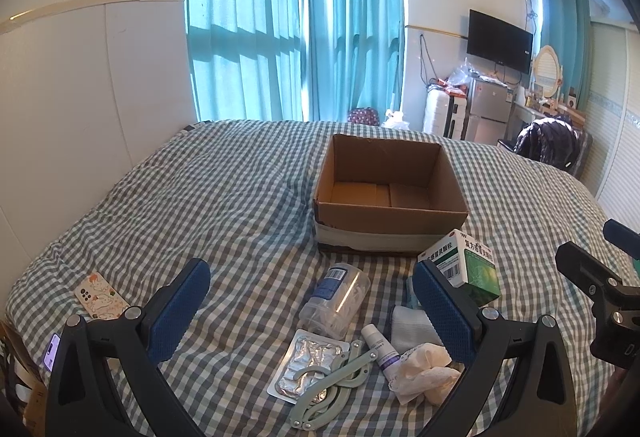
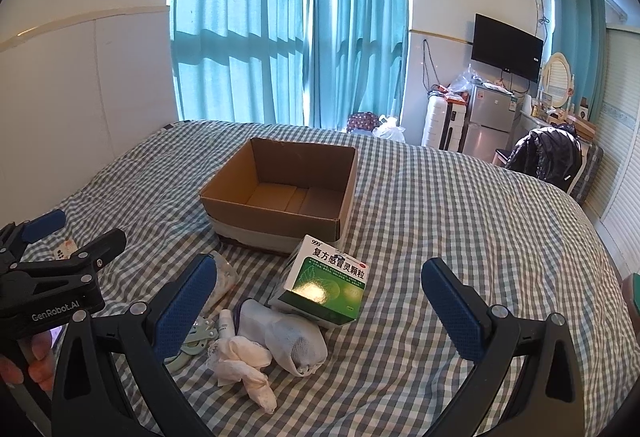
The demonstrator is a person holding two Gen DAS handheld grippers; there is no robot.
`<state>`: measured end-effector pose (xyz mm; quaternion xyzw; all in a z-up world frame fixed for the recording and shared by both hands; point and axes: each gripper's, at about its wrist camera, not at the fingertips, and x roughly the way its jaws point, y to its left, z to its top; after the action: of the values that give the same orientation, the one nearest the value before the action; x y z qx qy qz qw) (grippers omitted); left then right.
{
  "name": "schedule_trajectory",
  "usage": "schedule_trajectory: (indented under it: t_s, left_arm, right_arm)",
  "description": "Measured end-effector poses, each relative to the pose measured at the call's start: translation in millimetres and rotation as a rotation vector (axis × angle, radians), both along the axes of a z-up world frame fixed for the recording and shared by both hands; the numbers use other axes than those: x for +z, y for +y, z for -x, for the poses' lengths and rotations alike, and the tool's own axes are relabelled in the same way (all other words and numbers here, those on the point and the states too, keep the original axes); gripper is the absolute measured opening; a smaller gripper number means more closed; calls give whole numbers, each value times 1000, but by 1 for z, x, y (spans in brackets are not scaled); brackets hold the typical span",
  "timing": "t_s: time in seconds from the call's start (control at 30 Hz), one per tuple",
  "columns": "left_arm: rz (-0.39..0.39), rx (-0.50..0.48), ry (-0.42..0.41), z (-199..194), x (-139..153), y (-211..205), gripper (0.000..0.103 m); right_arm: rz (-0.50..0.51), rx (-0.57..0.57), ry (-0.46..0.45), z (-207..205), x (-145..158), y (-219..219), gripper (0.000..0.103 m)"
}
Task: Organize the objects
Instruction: 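Move both tools toward the items in front of the cardboard box, then grasp the pale green clip with left tool while right tool grasps white cloth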
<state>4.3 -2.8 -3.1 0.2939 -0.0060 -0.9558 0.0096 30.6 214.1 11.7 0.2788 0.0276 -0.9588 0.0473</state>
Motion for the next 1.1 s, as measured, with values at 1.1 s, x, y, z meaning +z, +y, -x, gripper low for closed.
schedule_trajectory:
  t_s: [1.1]
  left_arm:
    - [26, 49, -170, -15, -78, -40, 103]
  right_arm:
    - [-65, 89, -184, -4, -60, -24, 98]
